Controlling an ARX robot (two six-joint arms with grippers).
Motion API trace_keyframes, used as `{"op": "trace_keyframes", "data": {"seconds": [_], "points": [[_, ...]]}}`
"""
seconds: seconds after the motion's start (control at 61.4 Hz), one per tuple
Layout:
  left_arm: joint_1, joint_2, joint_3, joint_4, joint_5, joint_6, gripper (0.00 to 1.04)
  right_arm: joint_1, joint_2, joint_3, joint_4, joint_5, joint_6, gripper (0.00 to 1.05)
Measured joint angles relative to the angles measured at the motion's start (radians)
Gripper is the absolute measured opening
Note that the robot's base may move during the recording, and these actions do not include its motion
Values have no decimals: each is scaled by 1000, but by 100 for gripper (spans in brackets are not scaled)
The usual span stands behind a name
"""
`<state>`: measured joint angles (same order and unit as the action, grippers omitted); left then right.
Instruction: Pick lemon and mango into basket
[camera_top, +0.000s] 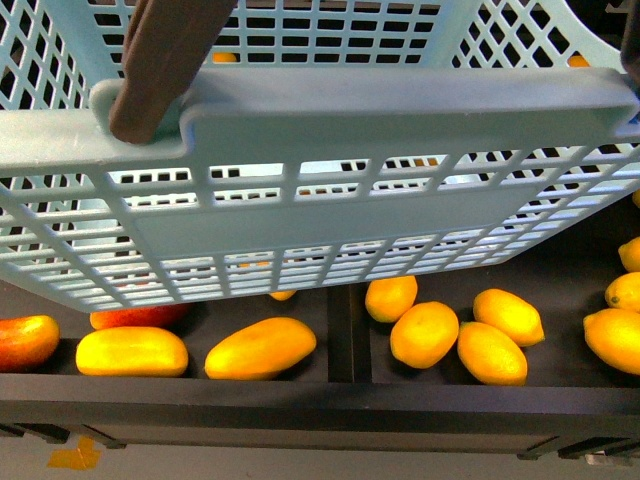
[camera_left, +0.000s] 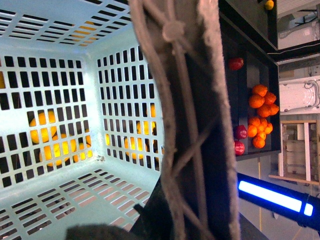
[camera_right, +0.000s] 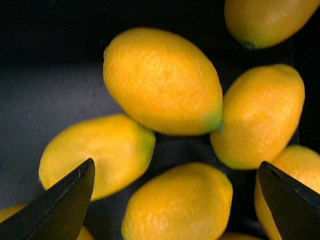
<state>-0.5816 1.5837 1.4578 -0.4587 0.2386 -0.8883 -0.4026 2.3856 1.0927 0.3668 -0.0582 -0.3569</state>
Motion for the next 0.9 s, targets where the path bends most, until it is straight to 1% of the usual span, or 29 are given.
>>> {"op": "trace_keyframes", "data": {"seconds": [0.244, 0.423, 0.895], "points": [[0, 0, 0, 0, 0, 0, 5, 36, 88, 197, -76, 0, 14, 96], [0, 0, 0, 0, -3, 0, 5, 41, 147, 288, -121, 7, 27, 96], [0, 0, 0, 0, -1, 0, 5, 48, 261, 394, -153, 22, 57, 96]]}}
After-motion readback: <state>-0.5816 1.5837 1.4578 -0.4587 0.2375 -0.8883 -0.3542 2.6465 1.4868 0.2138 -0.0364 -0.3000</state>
